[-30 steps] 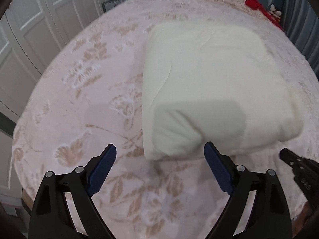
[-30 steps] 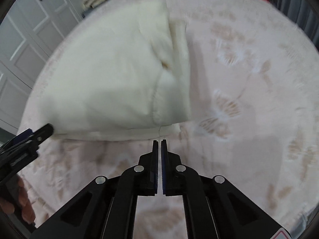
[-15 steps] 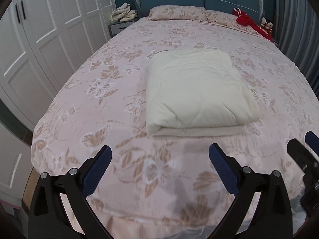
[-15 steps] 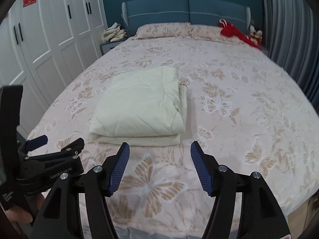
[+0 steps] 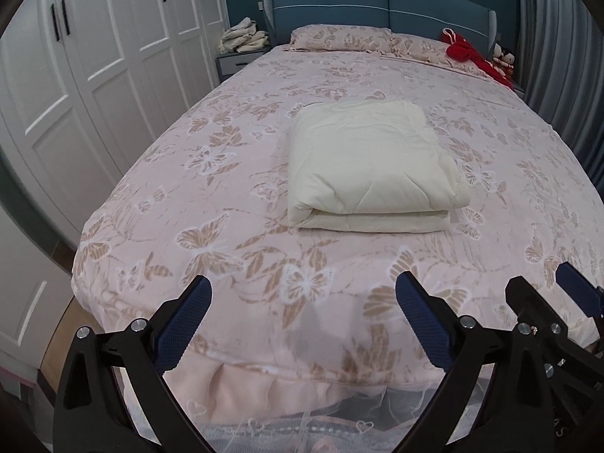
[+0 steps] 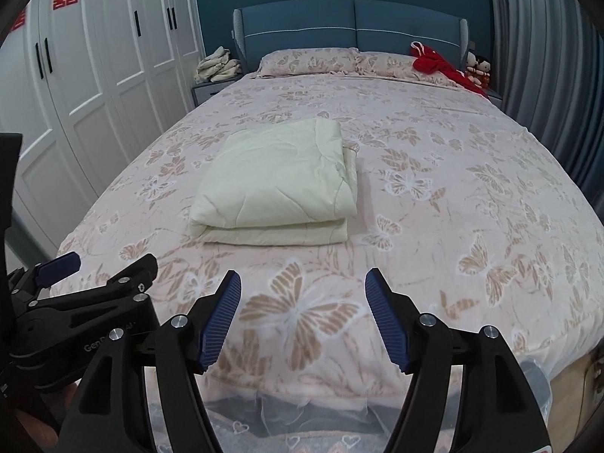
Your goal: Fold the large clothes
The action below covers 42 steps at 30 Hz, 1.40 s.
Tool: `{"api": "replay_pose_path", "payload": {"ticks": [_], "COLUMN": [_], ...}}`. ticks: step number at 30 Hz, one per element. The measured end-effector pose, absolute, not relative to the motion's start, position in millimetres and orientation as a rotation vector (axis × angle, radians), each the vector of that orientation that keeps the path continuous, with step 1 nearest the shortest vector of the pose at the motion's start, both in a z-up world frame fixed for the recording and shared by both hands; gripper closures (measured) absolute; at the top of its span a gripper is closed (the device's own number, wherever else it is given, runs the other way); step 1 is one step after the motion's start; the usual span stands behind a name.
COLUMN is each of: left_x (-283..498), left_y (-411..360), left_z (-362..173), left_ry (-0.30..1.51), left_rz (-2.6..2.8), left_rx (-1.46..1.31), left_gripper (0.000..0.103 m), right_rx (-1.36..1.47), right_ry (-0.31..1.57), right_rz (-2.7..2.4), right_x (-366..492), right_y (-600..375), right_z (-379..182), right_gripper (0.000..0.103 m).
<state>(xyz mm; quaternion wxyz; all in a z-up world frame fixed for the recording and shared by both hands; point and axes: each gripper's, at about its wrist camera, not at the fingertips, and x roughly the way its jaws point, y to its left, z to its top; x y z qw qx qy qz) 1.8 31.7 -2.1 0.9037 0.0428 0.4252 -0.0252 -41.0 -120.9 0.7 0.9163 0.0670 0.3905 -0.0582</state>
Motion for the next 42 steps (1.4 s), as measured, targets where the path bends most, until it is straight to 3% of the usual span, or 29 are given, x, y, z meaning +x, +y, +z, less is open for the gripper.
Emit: {"api": "replay_pose_path", "payload": {"ticks": [17,42], "left_x": [-37,-40], "left_y": [27,25], "left_z": [-8,-16], "left_ry": [0.855,0.849], "left_rz": [-0.021,-0.007], "left_rx": [0.144,0.149], "left_gripper": [0.007,0.007], "right_rx": [0.158,0.131], "right_ry": [0.798,0.822], "right_rz": [-0.172,-0.2], "right_x": [-86,-85], "right_y": [-116,-116], "right_z": [-8,-13], "right_gripper": [0.036,0.036]}}
